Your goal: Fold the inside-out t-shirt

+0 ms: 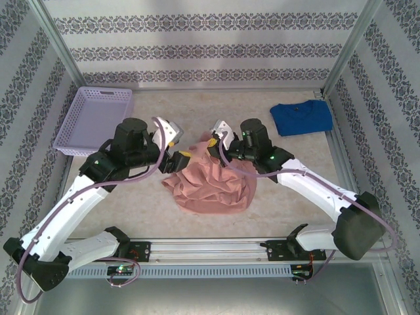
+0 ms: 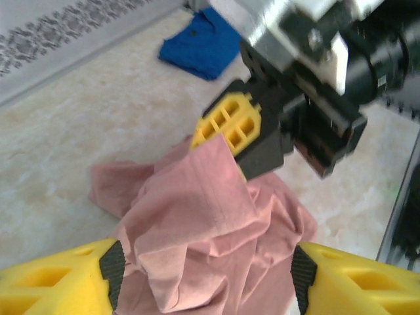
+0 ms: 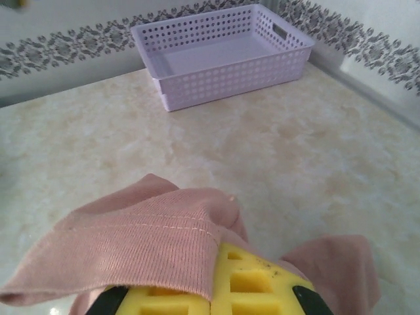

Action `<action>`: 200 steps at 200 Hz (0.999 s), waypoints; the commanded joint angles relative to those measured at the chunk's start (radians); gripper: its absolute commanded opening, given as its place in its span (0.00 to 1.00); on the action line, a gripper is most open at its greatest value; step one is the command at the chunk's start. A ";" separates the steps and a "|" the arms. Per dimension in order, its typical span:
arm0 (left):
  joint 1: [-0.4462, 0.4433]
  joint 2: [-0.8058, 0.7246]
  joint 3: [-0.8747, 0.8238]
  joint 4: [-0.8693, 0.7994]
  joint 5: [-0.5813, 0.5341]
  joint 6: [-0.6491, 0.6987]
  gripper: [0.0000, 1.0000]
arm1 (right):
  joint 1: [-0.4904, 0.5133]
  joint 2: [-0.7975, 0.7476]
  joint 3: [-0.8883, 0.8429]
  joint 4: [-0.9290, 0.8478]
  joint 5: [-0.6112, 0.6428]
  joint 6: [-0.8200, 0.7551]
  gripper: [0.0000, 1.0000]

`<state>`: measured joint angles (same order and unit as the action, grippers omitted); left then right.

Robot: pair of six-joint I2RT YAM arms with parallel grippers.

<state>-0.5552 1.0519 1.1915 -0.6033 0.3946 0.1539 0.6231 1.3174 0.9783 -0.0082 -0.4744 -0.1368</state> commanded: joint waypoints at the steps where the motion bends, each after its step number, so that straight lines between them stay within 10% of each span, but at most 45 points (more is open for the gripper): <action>1: -0.041 -0.004 -0.032 -0.021 -0.001 0.245 0.73 | -0.018 0.010 0.052 -0.033 -0.130 0.074 0.00; 137: -0.273 0.073 -0.219 0.441 -0.464 0.686 0.75 | -0.030 0.092 0.107 -0.042 -0.182 0.171 0.00; 200: -0.298 0.054 -0.257 0.492 -0.503 0.712 0.37 | -0.030 0.092 0.108 -0.043 -0.171 0.169 0.00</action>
<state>-0.8391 1.1248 0.9367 -0.1699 -0.0753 0.8398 0.6037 1.4036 1.0519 -0.0605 -0.6296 0.0246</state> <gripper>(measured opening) 0.432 0.067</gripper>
